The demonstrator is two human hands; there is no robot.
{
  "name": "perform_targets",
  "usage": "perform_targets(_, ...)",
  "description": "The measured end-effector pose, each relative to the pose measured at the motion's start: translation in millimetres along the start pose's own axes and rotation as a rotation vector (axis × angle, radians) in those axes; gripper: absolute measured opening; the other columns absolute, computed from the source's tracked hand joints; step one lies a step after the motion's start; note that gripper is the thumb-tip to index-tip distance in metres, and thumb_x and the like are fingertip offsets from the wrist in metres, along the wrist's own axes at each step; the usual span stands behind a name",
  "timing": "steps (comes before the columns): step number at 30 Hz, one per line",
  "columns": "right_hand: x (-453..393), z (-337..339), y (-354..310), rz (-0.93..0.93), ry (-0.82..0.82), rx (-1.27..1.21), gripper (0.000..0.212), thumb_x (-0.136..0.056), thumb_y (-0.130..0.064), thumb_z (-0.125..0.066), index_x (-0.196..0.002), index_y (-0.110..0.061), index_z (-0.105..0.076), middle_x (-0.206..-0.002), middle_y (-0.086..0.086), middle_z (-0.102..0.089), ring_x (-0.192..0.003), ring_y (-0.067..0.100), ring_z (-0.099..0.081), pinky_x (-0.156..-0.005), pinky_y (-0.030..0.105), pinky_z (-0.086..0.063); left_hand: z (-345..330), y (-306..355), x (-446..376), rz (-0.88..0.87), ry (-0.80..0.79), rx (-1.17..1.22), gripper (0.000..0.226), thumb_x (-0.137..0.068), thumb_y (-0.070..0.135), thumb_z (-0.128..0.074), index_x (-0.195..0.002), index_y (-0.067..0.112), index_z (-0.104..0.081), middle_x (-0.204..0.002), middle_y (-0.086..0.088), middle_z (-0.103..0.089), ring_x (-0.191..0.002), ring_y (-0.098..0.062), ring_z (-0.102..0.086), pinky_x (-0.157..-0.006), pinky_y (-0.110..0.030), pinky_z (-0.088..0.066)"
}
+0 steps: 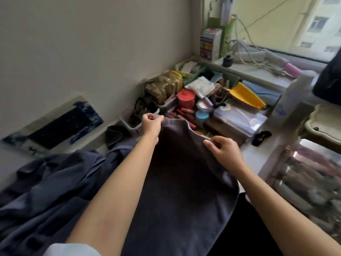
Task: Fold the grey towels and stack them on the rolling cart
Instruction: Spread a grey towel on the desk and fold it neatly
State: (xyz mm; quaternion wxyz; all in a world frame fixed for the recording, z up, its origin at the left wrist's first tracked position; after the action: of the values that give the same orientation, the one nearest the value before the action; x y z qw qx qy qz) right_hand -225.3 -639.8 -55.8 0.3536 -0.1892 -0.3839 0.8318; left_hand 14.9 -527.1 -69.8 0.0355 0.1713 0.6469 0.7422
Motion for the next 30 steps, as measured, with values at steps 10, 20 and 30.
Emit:
perform_targets(10,142,-144,-115,0.207,-0.423,-0.028,0.035,-0.086,-0.038,-0.06,-0.067,-0.009,-0.062,-0.054,0.001,-0.056,-0.054,0.013,-0.049,-0.058,0.035,-0.041,248,-50,95,0.062,0.133,0.283,0.044,-0.088,-0.006,-0.053,-0.128,0.009,-0.042,-0.096,0.006,-0.05,-0.081,-0.006,-0.053,-0.082,-0.024,-0.046)
perform_targets(20,345,-279,-229,0.275,-0.845,-0.138,0.034,-0.088,-0.034,-0.06,-0.067,-0.008,-0.06,-0.056,-0.005,-0.05,-0.051,0.005,-0.043,-0.053,0.019,-0.034,501,-98,224,0.082,0.342,0.428,0.04,-0.09,-0.008,-0.049,-0.129,0.003,-0.046,-0.1,0.002,-0.059,-0.088,-0.013,-0.059,-0.084,-0.026,-0.049)
perform_targets(30,463,-372,-269,0.281,-1.067,-0.166,0.034,-0.089,-0.037,-0.059,-0.06,-0.019,-0.054,-0.055,-0.008,-0.049,-0.052,0.005,-0.045,-0.054,0.021,-0.035,656,-171,289,0.156,0.601,0.54,0.025,-0.088,-0.002,-0.056,-0.111,0.006,-0.053,-0.104,-0.013,-0.064,-0.091,-0.026,-0.064,-0.075,-0.035,-0.053)
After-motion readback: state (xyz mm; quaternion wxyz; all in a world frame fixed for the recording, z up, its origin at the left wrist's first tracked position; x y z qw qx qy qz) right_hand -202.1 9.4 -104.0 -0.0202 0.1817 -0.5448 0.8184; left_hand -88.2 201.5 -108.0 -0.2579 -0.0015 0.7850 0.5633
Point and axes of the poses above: each hand's wrist, its own x-axis away from the middle knuckle, its own z-axis out of the back of the hand, y = z × x, the point moved 7 cm from there along -x, towards the middle knuckle
